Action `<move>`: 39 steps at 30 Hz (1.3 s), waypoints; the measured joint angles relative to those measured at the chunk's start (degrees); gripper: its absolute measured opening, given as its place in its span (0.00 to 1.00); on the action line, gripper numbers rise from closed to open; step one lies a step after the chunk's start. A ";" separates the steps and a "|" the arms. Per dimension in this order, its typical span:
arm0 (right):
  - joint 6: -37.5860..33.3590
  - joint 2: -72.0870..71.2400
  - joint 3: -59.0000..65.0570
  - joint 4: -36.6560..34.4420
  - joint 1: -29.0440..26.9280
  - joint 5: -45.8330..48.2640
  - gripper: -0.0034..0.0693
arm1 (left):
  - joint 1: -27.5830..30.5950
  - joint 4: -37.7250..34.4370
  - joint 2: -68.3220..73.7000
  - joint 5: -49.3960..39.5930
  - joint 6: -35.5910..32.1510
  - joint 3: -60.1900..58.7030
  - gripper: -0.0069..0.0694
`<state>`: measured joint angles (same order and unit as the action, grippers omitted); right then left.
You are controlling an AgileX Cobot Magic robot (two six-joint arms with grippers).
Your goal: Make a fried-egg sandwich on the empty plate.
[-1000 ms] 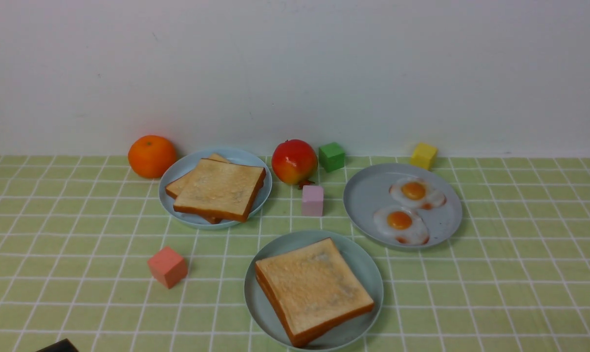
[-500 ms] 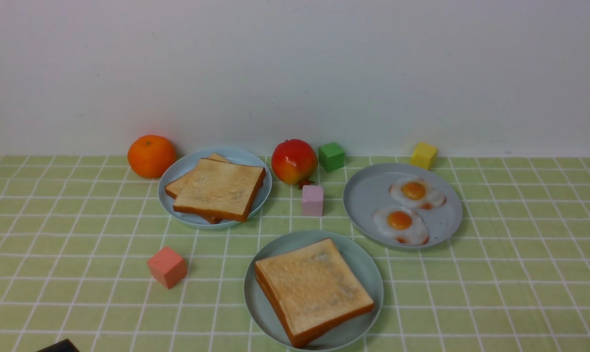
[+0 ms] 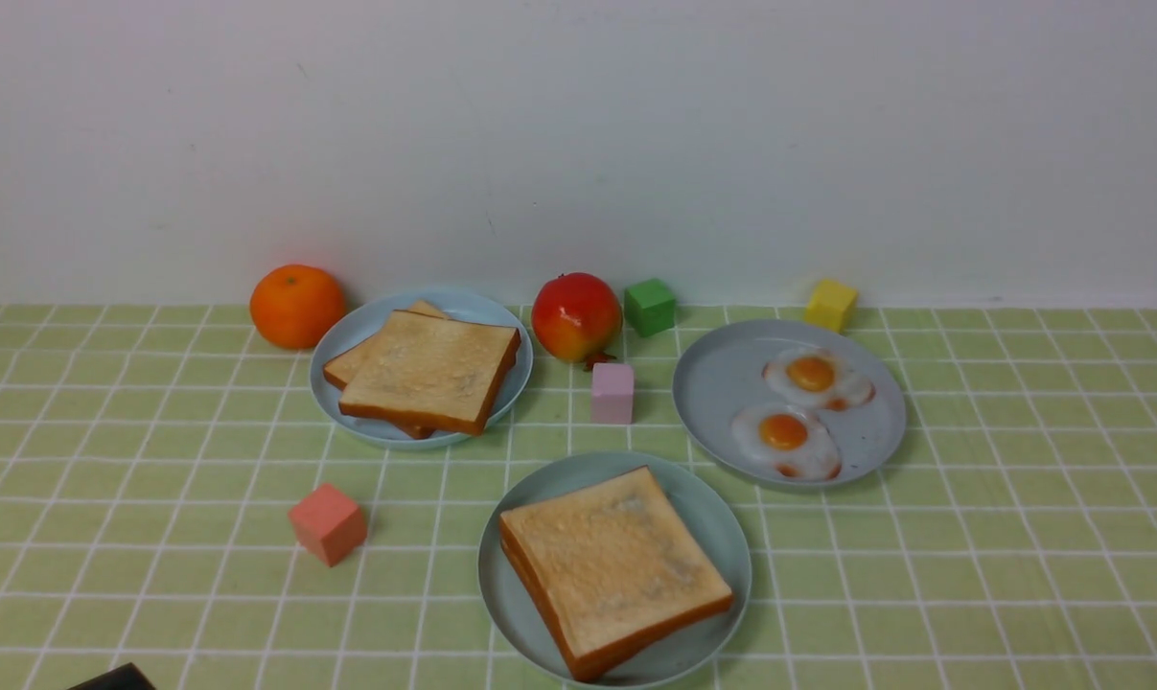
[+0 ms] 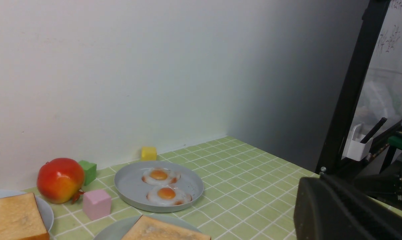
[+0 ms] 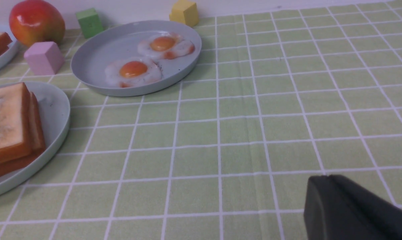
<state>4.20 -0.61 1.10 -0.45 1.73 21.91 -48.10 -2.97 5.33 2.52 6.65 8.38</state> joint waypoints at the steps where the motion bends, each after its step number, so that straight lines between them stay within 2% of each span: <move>1: 0.00 0.00 0.00 0.00 0.00 0.00 0.05 | 0.00 0.00 0.00 -0.02 0.00 0.00 0.10; 4: 0.00 0.00 0.00 0.00 0.00 0.00 0.05 | 1.52 0.05 -0.16 -0.22 -0.96 0.00 0.09; 7: 0.00 0.00 0.00 0.00 0.00 0.00 0.06 | 12.02 -1.04 -1.84 -2.52 -2.01 0.00 0.07; 8: 0.00 0.00 0.00 0.00 0.00 0.00 0.06 | 12.79 -1.19 -2.00 -3.25 -2.01 0.00 0.07; 10: 0.00 0.00 0.00 0.00 0.00 0.00 0.06 | 22.81 -1.75 -4.15 -8.68 -2.20 0.00 0.07; 11: 0.00 0.00 0.00 0.00 0.00 0.00 0.06 | 23.67 -1.75 -4.54 -9.21 -2.20 0.00 0.07; 12: 0.00 0.00 0.00 0.00 0.00 0.00 0.06 | 31.99 -1.91 -5.69 -14.70 -2.20 0.00 0.07; 16: 0.00 0.00 0.00 0.00 0.00 0.00 0.07 | 44.05 -3.28 -5.99 -20.80 -2.20 -2.24 0.07; 18: 0.00 0.00 0.00 0.00 0.00 0.00 0.07 | 47.30 -4.61 -5.99 -21.68 -2.20 -4.85 0.07; 21: 0.00 0.00 0.00 0.00 0.00 0.06 0.07 | 49.44 -6.81 -5.99 -22.88 -2.20 -9.31 0.07; 26: 0.00 0.00 0.00 0.00 0.00 0.05 0.07 | 49.44 -9.19 -5.99 -25.12 -1.85 -10.11 0.07; 39: 0.00 0.00 0.00 0.00 0.00 0.05 0.09 | 49.44 -10.06 -5.99 -25.06 -1.72 -10.11 0.07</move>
<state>4.20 -0.61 1.10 -0.45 1.73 21.96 1.34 -13.03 -0.66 -22.54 4.93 -1.73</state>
